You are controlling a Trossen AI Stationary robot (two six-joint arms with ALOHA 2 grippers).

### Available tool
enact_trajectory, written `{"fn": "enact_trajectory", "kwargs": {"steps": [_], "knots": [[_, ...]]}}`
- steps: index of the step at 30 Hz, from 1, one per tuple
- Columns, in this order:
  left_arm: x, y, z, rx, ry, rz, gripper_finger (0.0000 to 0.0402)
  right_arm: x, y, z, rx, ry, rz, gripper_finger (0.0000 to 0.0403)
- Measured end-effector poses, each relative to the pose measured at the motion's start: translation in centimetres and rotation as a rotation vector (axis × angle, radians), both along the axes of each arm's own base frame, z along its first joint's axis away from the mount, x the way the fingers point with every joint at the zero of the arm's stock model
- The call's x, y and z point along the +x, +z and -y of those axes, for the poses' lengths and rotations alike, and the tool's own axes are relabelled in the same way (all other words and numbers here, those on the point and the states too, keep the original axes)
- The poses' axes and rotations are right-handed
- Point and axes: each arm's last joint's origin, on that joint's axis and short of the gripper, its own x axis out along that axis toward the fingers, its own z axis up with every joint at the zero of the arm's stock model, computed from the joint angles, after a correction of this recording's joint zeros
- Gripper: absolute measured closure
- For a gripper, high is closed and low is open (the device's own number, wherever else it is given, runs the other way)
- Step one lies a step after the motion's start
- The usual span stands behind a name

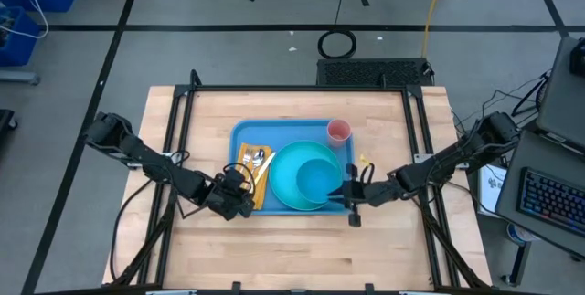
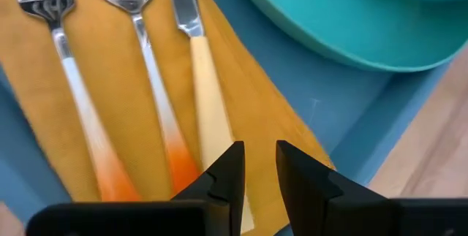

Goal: Set up tray
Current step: Adjust the pink cup, blue plate, blue bowl, blue serving tray, and yellow knife

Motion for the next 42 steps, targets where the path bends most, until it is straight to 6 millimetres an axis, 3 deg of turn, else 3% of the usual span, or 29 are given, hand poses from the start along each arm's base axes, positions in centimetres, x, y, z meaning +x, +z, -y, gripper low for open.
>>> {"fn": "enact_trajectory", "kwargs": {"steps": [11,18,28,42], "knots": [[-0.1,-0.1,0.1,-0.076,0.02,-0.022,0.0321,-0.3,1.4,-1.1,0.0,0.061,0.11,0.0295],[0.6,-1.5,0.0,-0.088,0.037,-0.068,0.0315,-0.7,1.8,-1.5,0.002,0.069,0.13,0.0287],[1.2,-2.3,0.3,-0.109,0.029,-0.059,0.0266,-0.7,1.9,-1.5,0.007,0.068,0.131,0.0287],[1.7,0.9,1.3,0.052,0.031,-0.125,0.0265,-0.7,1.9,-1.5,0.01,0.07,0.129,0.0287]]}}
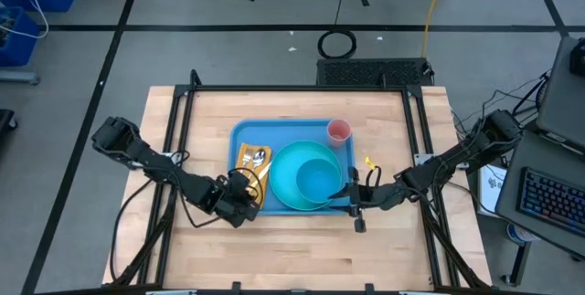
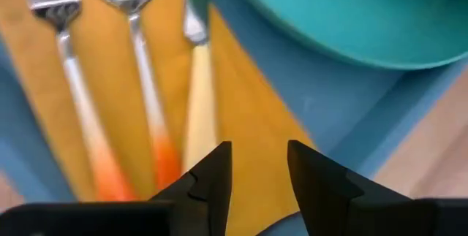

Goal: Set up tray
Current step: Adjust the pink cup, blue plate, blue bowl, blue serving tray, and yellow knife

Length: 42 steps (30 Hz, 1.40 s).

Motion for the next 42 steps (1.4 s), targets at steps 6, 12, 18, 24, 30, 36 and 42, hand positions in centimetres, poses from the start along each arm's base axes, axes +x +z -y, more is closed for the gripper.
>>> {"fn": "enact_trajectory", "kwargs": {"steps": [6,12,18,24,30,36,42], "knots": [[-0.7,-1.5,-0.1,-0.061,0.059,-0.103,0.0265,0.0,0.0,-0.1,0.001,0.005,-0.001,0.0287],[-0.5,-1.8,0.5,-0.079,0.047,-0.072,0.0265,-0.1,0.0,-0.3,-0.001,0.016,0.001,0.0287],[-0.2,-1.7,0.7,-0.108,0.039,-0.051,0.0266,-0.1,0.0,-0.3,-0.002,0.015,0.0,0.0287],[-0.2,-1.7,0.6,-0.109,0.062,-0.039,0.0266,-0.1,0.0,-0.3,0.0,0.015,0.001,0.0287],[0.0,-1.6,0.3,-0.108,0.106,-0.02,0.0266,-0.1,0.0,-0.3,0.001,0.014,0.001,0.0287],[0.4,-1.9,-0.1,-0.115,0.129,-0.016,0.0266,-0.2,0.0,-0.3,0.002,0.017,0.001,0.0287],[1.7,-4.0,0.1,-0.06,0.029,-0.042,0.0266,-0.4,0.1,-0.8,0.001,0.038,0.01,0.0287]]}}
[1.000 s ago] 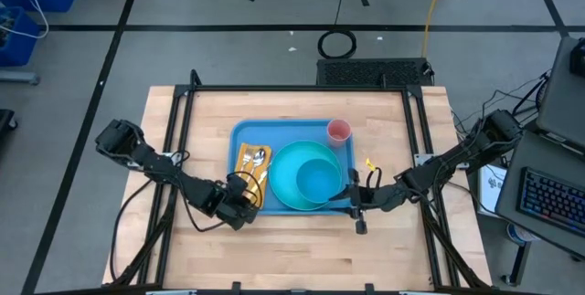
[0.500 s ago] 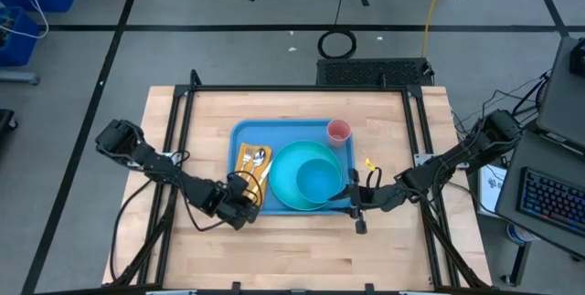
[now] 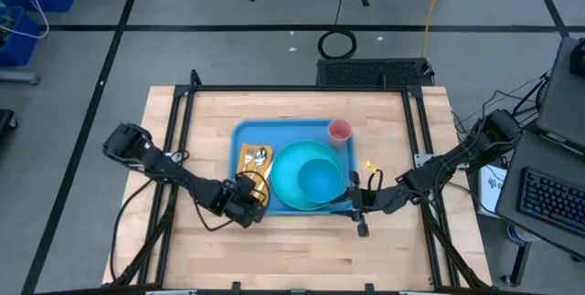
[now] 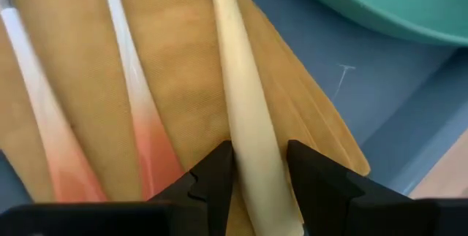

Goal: Set up tray
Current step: Adjust the pink cup, blue plate, blue bowl, blue serving tray, and yellow knife

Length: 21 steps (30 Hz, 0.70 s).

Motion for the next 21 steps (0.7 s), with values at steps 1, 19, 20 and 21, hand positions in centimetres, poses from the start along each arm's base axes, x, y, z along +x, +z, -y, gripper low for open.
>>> {"fn": "enact_trajectory", "kwargs": {"steps": [1,19,20,21], "knots": [[0.17,-0.19,0.02,0.0,0.003,0.0,0.0266,0.0,0.05,-0.05,0.003,0.002,0.005,0.0287],[-0.35,-0.14,0.7,-0.03,0.19,0.072,0.032,-0.13,0.31,-0.49,0.0,0.026,0.032,0.0287],[-0.35,-0.15,0.7,-0.024,0.182,0.07,0.032,-0.16,0.31,-0.55,-0.001,0.028,0.032,0.0287],[-0.37,-0.17,0.68,-0.02,0.179,0.068,0.032,-0.2,0.31,-0.61,-0.001,0.032,0.033,0.0287]]}}
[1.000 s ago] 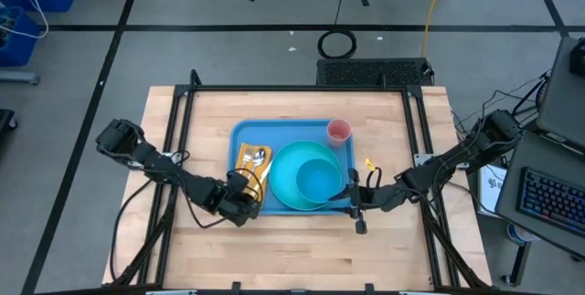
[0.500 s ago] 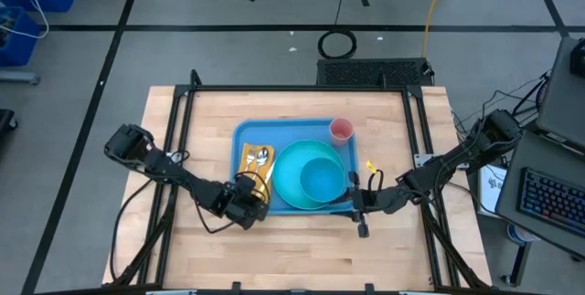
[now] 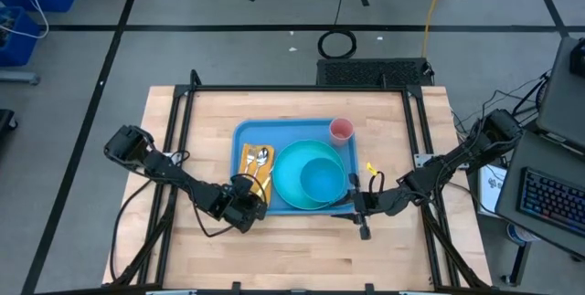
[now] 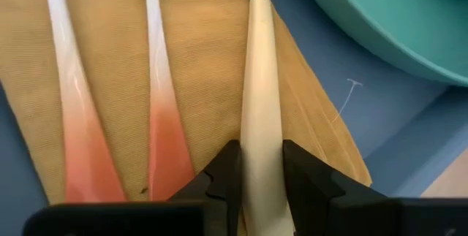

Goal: Set up tray
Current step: Adjust the pink cup, blue plate, blue bowl, blue serving tray, and yellow knife

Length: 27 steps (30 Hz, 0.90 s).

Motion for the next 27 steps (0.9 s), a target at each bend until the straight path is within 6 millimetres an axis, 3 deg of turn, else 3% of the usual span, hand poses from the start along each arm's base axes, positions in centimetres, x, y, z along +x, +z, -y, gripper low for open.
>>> {"fn": "enact_trajectory", "kwargs": {"steps": [27], "knots": [[-0.2,0.4,1.0,0.076,0.222,0.268,0.032,-0.5,0.7,-1.3,-0.005,0.066,0.073,0.0287]]}}
